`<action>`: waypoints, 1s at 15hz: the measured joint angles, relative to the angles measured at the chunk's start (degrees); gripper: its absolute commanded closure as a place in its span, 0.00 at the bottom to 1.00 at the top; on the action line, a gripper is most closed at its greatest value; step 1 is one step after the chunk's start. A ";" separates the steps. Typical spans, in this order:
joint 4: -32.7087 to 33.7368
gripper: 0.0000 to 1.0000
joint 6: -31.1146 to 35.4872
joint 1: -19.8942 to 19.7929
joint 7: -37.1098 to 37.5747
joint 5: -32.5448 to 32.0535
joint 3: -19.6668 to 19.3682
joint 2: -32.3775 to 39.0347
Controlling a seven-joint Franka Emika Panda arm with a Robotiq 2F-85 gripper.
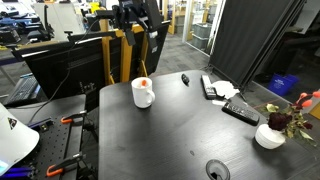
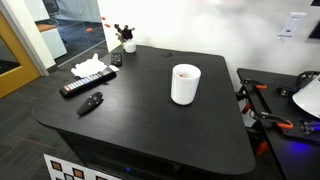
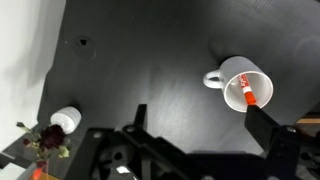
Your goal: Remove the marker out of the cup and put it on the table
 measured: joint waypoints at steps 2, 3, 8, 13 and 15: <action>0.00 0.00 1.78 2.01 -5.06 2.62 -0.08 0.72; -0.01 0.00 2.78 2.99 -7.56 4.14 -0.17 1.31; -0.63 0.00 8.66 6.23 -17.82 12.82 -0.38 5.48; -3.61 0.00 16.63 6.28 -18.64 14.41 0.43 8.68; -4.48 0.00 18.39 6.28 -18.64 14.47 0.65 10.08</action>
